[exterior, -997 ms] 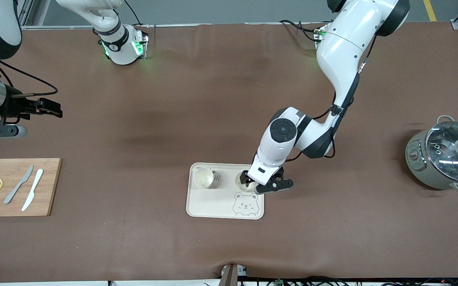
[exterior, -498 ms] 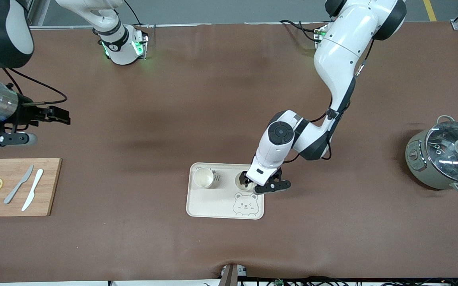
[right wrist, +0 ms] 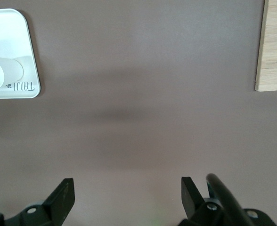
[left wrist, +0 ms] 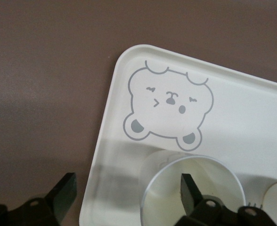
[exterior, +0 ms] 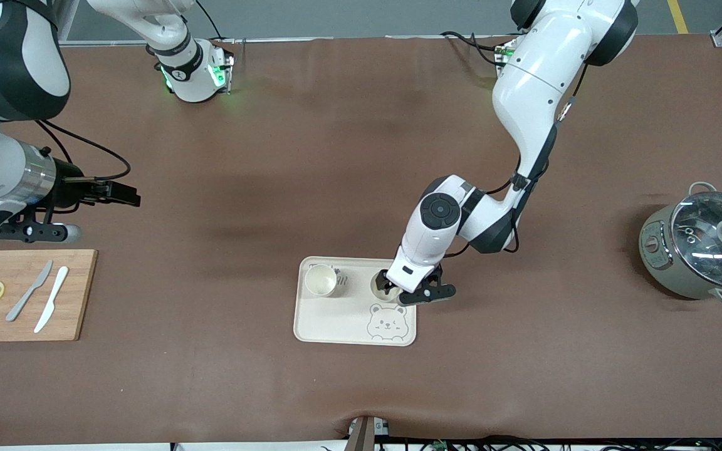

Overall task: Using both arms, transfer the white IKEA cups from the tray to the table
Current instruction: 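Close the left gripper on the cup rim while the right gripper reaches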

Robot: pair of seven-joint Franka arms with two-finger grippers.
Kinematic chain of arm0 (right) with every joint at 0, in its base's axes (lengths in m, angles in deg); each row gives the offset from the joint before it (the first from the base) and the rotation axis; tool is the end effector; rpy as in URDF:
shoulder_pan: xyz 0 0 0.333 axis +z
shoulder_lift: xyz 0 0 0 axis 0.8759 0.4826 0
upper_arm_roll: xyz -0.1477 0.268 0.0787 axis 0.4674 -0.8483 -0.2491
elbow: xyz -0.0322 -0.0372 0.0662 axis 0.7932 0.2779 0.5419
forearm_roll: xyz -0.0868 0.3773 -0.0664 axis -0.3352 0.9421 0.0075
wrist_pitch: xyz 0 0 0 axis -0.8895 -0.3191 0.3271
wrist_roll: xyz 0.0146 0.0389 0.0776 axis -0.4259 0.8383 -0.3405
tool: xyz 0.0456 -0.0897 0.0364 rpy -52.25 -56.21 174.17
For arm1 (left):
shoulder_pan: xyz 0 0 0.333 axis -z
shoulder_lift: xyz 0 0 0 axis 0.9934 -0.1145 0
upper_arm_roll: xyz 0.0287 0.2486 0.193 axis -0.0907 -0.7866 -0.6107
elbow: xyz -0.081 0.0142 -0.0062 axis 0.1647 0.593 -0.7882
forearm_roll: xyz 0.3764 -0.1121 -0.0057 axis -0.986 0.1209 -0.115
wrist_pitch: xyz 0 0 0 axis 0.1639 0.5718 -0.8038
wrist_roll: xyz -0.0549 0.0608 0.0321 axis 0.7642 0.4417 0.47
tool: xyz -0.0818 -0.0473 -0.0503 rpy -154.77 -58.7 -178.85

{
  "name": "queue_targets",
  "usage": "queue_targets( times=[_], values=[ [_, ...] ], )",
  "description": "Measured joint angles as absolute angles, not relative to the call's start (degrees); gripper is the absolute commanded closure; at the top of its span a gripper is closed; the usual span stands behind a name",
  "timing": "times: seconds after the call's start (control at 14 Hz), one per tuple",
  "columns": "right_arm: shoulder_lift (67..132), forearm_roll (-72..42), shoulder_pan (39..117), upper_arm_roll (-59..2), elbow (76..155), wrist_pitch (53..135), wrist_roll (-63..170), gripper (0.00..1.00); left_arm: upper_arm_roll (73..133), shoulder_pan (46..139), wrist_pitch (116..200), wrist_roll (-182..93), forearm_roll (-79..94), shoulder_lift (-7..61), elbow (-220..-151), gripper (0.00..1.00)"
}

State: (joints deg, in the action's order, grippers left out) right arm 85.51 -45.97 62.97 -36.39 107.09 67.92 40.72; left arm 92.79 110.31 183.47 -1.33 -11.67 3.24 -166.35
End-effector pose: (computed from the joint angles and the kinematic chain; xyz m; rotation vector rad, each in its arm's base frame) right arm 0.5925 0.0529 0.5216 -3.0343 0.1016 0.3025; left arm 0.6297 -0.4141 0.2195 2.9674 0.2819 0.2892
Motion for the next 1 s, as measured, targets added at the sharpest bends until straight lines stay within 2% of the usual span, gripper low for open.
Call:
queue_targets(
  times=[0.43, 0.5, 1.0],
  values=[
    [86.1, -45.5, 64.2, -36.4, 107.0, 68.9, 37.9, 0.00, 92.8, 110.3, 183.6, -1.3, -11.7, 3.2, -166.3, 0.95],
    [86.3, -45.4, 64.7, -36.4, 107.0, 69.4, 36.6, 0.00, 92.8, 110.3, 183.8, -1.3, -11.7, 3.2, -166.3, 1.00],
    [88.4, -44.3, 67.3, -36.5, 107.0, 72.4, 31.0, 0.00, 92.8, 110.5, 184.7, -0.8, -11.7, 3.1, -166.3, 1.00]
  ],
)
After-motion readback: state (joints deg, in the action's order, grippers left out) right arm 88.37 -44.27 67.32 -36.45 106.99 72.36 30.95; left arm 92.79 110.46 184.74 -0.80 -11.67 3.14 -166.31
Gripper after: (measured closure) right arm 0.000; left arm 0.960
